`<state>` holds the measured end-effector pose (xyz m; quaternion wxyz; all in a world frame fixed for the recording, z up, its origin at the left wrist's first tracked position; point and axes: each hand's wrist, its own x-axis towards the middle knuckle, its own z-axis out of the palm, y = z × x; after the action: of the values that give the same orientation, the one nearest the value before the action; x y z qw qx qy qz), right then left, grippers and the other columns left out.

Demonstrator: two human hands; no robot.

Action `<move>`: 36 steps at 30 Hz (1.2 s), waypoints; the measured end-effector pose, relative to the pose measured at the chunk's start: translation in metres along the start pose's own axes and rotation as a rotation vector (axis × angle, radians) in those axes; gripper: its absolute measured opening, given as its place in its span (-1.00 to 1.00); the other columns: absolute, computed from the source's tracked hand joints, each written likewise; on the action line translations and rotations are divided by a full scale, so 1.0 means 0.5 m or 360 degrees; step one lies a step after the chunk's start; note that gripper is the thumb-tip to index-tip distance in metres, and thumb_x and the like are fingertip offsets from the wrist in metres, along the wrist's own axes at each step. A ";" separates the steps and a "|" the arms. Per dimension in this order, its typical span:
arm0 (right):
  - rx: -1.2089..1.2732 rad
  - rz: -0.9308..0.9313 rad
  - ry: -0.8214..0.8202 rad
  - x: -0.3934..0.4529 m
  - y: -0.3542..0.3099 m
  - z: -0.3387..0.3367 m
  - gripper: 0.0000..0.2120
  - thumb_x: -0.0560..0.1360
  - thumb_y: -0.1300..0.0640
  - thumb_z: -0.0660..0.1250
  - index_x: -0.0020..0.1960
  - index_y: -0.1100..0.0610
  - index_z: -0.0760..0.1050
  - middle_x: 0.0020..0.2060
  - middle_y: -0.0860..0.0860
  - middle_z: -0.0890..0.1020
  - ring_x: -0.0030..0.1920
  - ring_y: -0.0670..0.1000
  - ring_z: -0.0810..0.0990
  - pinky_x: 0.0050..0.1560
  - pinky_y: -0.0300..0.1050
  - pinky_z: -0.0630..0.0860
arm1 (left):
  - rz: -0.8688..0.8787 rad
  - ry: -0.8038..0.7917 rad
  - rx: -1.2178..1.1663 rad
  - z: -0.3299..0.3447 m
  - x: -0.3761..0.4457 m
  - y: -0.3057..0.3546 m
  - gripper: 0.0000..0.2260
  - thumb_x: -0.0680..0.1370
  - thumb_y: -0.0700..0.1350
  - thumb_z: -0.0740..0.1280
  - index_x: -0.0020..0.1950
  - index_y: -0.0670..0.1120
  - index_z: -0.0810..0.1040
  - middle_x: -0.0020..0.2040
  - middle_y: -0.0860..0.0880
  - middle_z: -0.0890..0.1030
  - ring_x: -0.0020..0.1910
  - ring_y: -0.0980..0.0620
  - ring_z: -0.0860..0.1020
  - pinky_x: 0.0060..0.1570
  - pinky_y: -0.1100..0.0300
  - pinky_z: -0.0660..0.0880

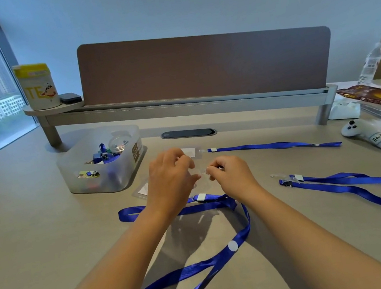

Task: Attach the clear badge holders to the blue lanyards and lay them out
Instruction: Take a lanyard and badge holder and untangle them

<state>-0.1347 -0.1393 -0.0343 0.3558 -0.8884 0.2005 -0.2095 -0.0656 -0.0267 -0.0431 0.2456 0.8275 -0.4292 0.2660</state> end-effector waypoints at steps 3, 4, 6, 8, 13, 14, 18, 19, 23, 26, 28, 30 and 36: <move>0.0207 0.0062 -0.0022 0.003 -0.004 -0.003 -0.78 0.54 0.19 0.19 0.00 0.28 0.56 -0.16 0.12 0.60 -0.21 -0.04 0.48 -0.27 -0.34 0.36 | 0.0058 -0.0075 -0.0010 0.007 -0.003 -0.003 -0.72 0.19 -0.05 0.54 -0.26 -0.17 0.55 -0.25 -0.20 0.63 -0.29 -0.16 0.58 -0.27 0.02 0.52; 0.0260 0.0075 -0.0045 0.003 -0.006 -0.003 -0.78 0.53 0.19 0.20 0.00 0.29 0.56 -0.18 0.09 0.57 -0.23 -0.06 0.47 -0.26 -0.33 0.37 | 0.0041 -0.0082 -0.0057 0.009 -0.002 -0.002 -0.72 0.22 -0.03 0.52 -0.23 -0.17 0.55 -0.23 -0.20 0.63 -0.26 -0.17 0.58 -0.23 0.02 0.51; 0.0345 0.0091 -0.0093 0.003 -0.008 -0.002 -0.78 0.54 0.20 0.19 0.01 0.30 0.56 -0.20 0.07 0.55 -0.31 -0.10 0.43 -0.27 -0.30 0.38 | -0.0015 -0.0097 -0.0151 0.009 0.002 0.001 -0.69 0.30 0.01 0.45 -0.15 -0.19 0.55 -0.12 -0.21 0.63 -0.15 -0.16 0.55 -0.13 0.02 0.47; 0.0385 0.0096 -0.0127 0.002 -0.008 -0.001 -0.78 0.54 0.21 0.19 0.02 0.30 0.56 -0.26 0.03 0.53 -0.36 -0.14 0.39 -0.29 -0.31 0.36 | -0.0047 -0.0128 -0.0184 0.008 0.007 0.003 -0.67 0.35 0.05 0.39 -0.08 -0.18 0.52 -0.02 -0.19 0.60 -0.07 -0.12 0.51 -0.05 0.09 0.40; 0.0355 -0.0001 -0.0217 -0.002 -0.005 -0.004 -0.78 0.54 0.23 0.18 0.03 0.29 0.57 -0.37 -0.11 0.47 -0.37 -0.17 0.38 -0.29 -0.33 0.33 | -0.0053 -0.0198 -0.0184 -0.002 0.011 -0.001 -0.72 0.43 0.02 0.32 -0.05 -0.18 0.48 0.02 -0.17 0.58 -0.05 -0.10 0.48 -0.05 0.16 0.36; 0.0343 -0.0023 -0.0232 -0.003 -0.005 -0.004 -0.78 0.54 0.24 0.18 0.04 0.29 0.57 -0.36 -0.12 0.48 -0.36 -0.18 0.38 -0.28 -0.34 0.33 | -0.0050 -0.0187 -0.0183 -0.003 0.010 -0.003 -0.74 0.43 -0.01 0.33 -0.08 -0.20 0.49 -0.01 -0.20 0.60 -0.07 -0.13 0.50 -0.05 0.11 0.39; 0.0271 -0.0084 -0.0242 -0.004 -0.007 0.001 -0.78 0.53 0.26 0.19 0.09 0.27 0.56 -0.24 -0.05 0.51 -0.30 -0.16 0.42 -0.25 -0.36 0.36 | 0.0061 -0.0166 -0.0116 -0.008 0.009 -0.014 -0.82 0.36 -0.10 0.42 -0.21 -0.21 0.53 -0.23 -0.23 0.65 -0.27 -0.20 0.58 -0.20 0.03 0.47; 0.0252 -0.0101 -0.0225 -0.005 -0.008 0.001 -0.78 0.53 0.26 0.19 0.09 0.27 0.56 -0.19 -0.02 0.52 -0.29 -0.16 0.42 -0.25 -0.37 0.37 | 0.0087 -0.0150 -0.0092 -0.008 0.008 -0.016 -0.82 0.34 -0.11 0.44 -0.25 -0.19 0.52 -0.29 -0.22 0.66 -0.34 -0.19 0.59 -0.25 0.04 0.49; 0.0185 -0.0154 -0.0117 -0.004 -0.013 0.004 -0.79 0.54 0.24 0.17 0.07 0.25 0.55 -0.08 0.11 0.59 -0.13 -0.06 0.47 -0.16 -0.30 0.40 | 0.0127 -0.0101 -0.0017 -0.014 0.008 -0.018 -0.83 0.32 -0.04 0.34 -0.29 -0.14 0.53 -0.38 -0.16 0.67 -0.45 -0.11 0.60 -0.36 0.07 0.54; 0.0160 -0.0183 -0.0045 -0.004 -0.013 0.010 -0.79 0.55 0.23 0.17 0.06 0.25 0.55 0.00 0.17 0.62 -0.09 -0.04 0.47 -0.15 -0.31 0.41 | 0.0150 -0.0113 0.0008 -0.015 0.008 -0.020 -0.83 0.33 -0.03 0.29 -0.28 -0.13 0.53 -0.39 -0.13 0.67 -0.46 -0.09 0.60 -0.39 0.10 0.54; 0.0164 -0.0183 -0.0013 -0.003 -0.012 0.013 -0.79 0.55 0.23 0.16 0.06 0.26 0.54 -0.01 0.17 0.62 -0.09 -0.04 0.47 -0.09 -0.24 0.42 | 0.0165 -0.0137 0.0052 -0.018 0.008 -0.022 -0.85 0.34 -0.03 0.29 -0.28 -0.12 0.53 -0.39 -0.11 0.67 -0.46 -0.07 0.59 -0.40 0.10 0.54; 0.0190 -0.0176 0.0001 -0.001 -0.011 0.014 -0.79 0.55 0.23 0.16 0.05 0.26 0.54 -0.06 0.13 0.60 -0.11 -0.06 0.47 -0.09 -0.26 0.41 | 0.0172 -0.0161 0.0110 -0.018 0.006 -0.022 -0.84 0.35 -0.03 0.28 -0.27 -0.12 0.53 -0.38 -0.11 0.67 -0.46 -0.07 0.60 -0.40 0.09 0.55; 0.0250 -0.0137 -0.0076 0.001 -0.003 0.022 -0.78 0.55 0.24 0.16 0.07 0.30 0.53 -0.16 0.05 0.52 -0.31 -0.18 0.41 -0.26 -0.41 0.35 | 0.0123 -0.0244 0.0041 -0.017 0.015 -0.018 -0.71 0.50 0.04 0.21 0.05 -0.16 0.49 0.07 -0.16 0.62 0.02 -0.13 0.55 0.07 0.08 0.41</move>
<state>-0.1284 -0.1323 -0.0402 0.4196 -0.8703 0.1366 -0.2185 -0.0561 -0.0211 -0.0333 0.1909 0.8314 -0.4748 0.2166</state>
